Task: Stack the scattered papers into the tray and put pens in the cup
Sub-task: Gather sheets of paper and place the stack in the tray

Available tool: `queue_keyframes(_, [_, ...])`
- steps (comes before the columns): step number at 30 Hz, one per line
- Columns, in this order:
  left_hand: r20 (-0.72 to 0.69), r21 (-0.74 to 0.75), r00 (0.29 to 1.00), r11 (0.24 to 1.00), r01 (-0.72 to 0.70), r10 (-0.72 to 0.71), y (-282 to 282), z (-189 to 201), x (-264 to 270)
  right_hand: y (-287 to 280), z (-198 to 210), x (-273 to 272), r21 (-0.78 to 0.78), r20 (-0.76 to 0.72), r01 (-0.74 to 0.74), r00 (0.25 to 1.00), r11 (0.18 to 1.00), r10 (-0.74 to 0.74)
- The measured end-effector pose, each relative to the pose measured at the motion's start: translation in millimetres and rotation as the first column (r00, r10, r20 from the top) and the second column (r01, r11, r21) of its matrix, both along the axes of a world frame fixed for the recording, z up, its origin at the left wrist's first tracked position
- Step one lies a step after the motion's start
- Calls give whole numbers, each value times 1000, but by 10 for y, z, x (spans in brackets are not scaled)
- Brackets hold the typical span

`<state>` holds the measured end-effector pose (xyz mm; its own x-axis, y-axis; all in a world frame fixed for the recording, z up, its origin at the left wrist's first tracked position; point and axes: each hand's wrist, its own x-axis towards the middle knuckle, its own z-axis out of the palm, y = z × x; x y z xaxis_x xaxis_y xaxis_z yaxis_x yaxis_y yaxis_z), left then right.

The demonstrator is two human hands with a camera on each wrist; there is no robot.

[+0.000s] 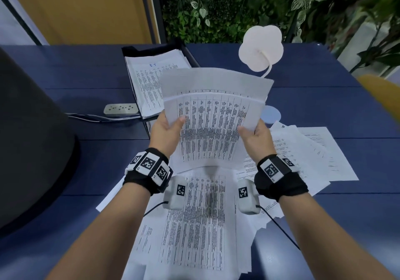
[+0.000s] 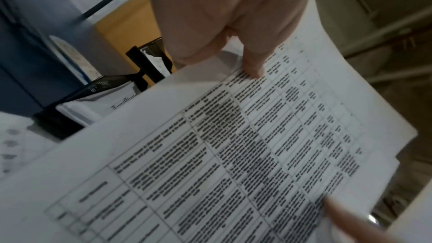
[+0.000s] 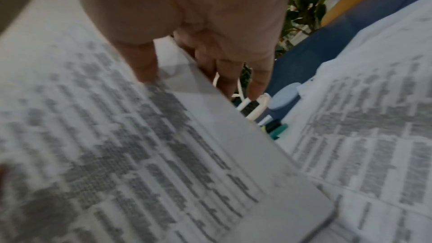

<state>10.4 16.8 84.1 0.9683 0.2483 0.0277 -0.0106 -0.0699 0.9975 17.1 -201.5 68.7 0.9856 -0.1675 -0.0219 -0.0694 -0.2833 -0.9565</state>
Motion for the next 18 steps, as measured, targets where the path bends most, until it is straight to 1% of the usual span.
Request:
queue_keyframes(3, [0,-95,998,993,-65,65,55,39,13,-83,-73,-29,-107,-72,-11,997,994,3])
queue_keyframes(4, [-9,-146,995,985,-95,95,72,46,7,-118,-117,-51,-110,-100,-2,995,994,-9])
queue_keyframes(5, [-13,-201,992,971,-127,127,96,48,-1,-152,-163,-69,-70,-128,10,992,998,-19])
queue_keyframes(7, [-12,-279,984,944,-176,180,140,33,-23,-212,-255,-100,101,-203,54,979,993,-33])
queue_keyframes(8, [-22,-279,980,940,-197,199,163,11,-33,-221,-272,-115,219,-239,95,970,971,-41])
queue_keyframes(9, [-30,-271,976,938,-216,216,189,-30,-33,-217,-274,-130,349,-260,140,964,927,-48])
queue_keyframes(11, [-42,-298,977,931,-212,209,223,-117,-32,-188,-238,-153,588,-274,202,961,783,-41])
queue_keyframes(12, [-39,-336,981,923,-190,188,226,-149,-42,-166,-242,-153,665,-272,212,962,717,-32])
queue_keyframes(13, [-33,-377,986,912,-163,162,238,-202,-41,-139,-253,-148,706,-277,226,960,671,-32])
queue_keyframes(14, [-31,-422,991,897,-132,132,227,-224,-51,-107,-255,-140,703,-306,245,952,668,-27])
queue_keyframes(15, [-29,-475,995,874,-100,98,213,-241,-51,-72,-261,-133,668,-328,254,944,700,-29])
queue_keyframes(16, [-43,-510,997,856,-83,71,199,-254,-55,-47,-244,-136,586,-349,268,935,765,-60])
queue_keyframes(17, [-59,-516,996,852,-85,64,188,-264,-54,-46,-242,-120,515,-346,270,934,814,-91])
queue_keyframes(18, [-95,-471,990,871,-135,103,188,-280,-52,-65,-242,-97,465,-318,270,940,843,-125])
